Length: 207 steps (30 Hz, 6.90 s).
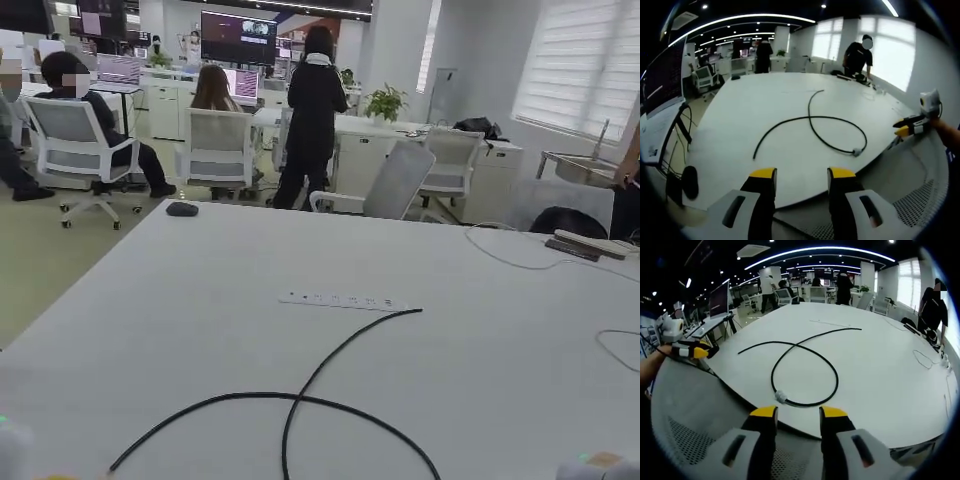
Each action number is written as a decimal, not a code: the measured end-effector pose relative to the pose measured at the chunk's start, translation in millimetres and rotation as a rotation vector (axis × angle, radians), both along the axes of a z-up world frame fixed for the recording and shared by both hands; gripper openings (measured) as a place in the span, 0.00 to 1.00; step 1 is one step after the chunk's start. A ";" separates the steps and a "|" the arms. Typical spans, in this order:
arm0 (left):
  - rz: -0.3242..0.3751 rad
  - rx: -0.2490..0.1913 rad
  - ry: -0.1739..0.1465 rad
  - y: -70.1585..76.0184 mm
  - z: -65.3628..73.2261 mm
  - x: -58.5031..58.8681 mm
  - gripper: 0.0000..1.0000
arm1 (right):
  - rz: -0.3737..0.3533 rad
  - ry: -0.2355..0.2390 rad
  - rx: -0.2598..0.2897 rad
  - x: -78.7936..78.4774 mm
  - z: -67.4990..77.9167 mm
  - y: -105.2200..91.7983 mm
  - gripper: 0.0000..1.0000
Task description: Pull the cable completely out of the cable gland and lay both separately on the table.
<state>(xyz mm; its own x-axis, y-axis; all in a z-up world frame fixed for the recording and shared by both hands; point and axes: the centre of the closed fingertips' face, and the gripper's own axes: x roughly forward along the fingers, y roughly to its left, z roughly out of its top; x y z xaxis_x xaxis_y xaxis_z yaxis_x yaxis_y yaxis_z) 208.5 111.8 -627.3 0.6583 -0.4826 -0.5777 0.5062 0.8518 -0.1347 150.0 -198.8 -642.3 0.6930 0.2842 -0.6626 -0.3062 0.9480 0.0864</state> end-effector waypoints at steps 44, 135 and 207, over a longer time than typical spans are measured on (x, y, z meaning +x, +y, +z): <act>-0.285 0.167 -0.022 -29.1 9.2 -3.4 0.40 | 0.021 0.008 0.008 -0.8 -1.2 2.4 0.29; -0.966 0.229 -0.040 -212.8 16.2 31.3 0.16 | 0.042 0.060 0.049 -6.3 -7.2 8.7 0.23; -0.918 0.288 -0.326 -171.4 85.0 -76.9 0.20 | 0.806 0.023 0.437 -24.7 91.4 143.4 0.12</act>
